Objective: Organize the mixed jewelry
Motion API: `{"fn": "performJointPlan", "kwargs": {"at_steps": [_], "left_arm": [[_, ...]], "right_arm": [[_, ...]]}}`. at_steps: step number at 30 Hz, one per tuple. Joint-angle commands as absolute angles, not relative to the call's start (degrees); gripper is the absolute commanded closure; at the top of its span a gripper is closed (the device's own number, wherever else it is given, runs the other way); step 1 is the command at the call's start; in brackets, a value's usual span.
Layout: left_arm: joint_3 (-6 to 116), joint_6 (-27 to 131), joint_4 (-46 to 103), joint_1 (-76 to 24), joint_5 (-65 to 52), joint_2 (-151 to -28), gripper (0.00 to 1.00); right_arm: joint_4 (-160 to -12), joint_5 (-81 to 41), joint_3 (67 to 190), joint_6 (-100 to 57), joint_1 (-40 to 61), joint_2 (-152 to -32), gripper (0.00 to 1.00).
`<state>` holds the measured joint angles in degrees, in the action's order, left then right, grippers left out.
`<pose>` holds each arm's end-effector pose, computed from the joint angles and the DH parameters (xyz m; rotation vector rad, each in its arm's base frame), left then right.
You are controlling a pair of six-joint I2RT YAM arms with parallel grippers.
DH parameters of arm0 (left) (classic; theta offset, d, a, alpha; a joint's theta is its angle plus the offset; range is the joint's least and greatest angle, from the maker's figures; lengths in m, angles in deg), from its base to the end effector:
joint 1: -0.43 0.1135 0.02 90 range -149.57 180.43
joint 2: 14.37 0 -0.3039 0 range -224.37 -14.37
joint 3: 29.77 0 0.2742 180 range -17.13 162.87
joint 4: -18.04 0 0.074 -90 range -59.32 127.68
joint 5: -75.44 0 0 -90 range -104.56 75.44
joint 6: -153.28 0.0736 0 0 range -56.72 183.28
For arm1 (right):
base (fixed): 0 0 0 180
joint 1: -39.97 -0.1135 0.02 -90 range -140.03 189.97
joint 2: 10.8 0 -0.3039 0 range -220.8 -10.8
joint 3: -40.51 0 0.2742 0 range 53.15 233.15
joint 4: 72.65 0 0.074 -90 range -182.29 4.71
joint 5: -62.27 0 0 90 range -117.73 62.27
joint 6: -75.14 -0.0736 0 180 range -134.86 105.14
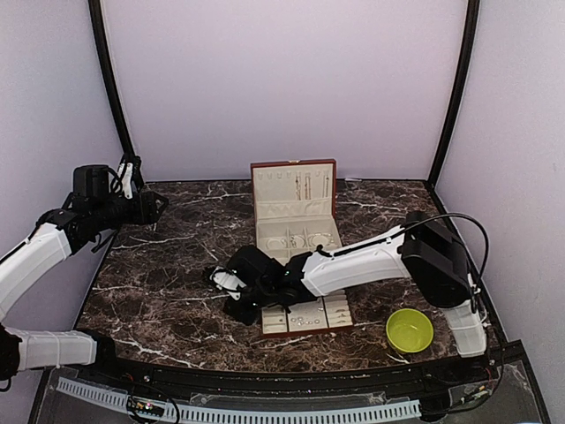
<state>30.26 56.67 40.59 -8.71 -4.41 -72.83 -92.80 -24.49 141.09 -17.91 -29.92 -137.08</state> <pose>0.2664 -0.0560 0.3276 0.1616 1.9406 -0.3541 0.1851 0.5176 0.1338 -1.3872 2.0506 0.6531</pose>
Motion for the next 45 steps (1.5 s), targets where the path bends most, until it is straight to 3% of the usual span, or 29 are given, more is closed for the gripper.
{"fn": "performJointPlan", "kwargs": {"at_steps": [1, 15, 25, 33, 45], "left_arm": [[29.32, 57.56, 39.12, -8.44, -4.52, -72.56, 0.25], [29.19, 57.43, 38.85, -8.44, -4.13, -72.23, 0.25], [29.10, 57.47, 38.84, -8.40, -4.19, -71.81, 0.25], [29.01, 57.43, 38.77, -8.44, -4.27, -71.55, 0.25], [28.87, 57.33, 38.64, -8.44, -4.22, -71.24, 0.25]], "right_arm": [[-89.04, -16.44, 143.60, -15.41, -32.30, -136.15, 0.74], [-99.83, -13.81, 159.65, -8.46, -36.14, -147.75, 0.50], [-102.26, -16.15, 161.80, -7.31, -37.35, -149.99, 0.49], [-104.01, -19.47, 163.92, -7.60, -37.64, -152.17, 0.57], [-101.57, -33.26, 157.77, -8.81, -37.90, -149.26, 0.85]]}}
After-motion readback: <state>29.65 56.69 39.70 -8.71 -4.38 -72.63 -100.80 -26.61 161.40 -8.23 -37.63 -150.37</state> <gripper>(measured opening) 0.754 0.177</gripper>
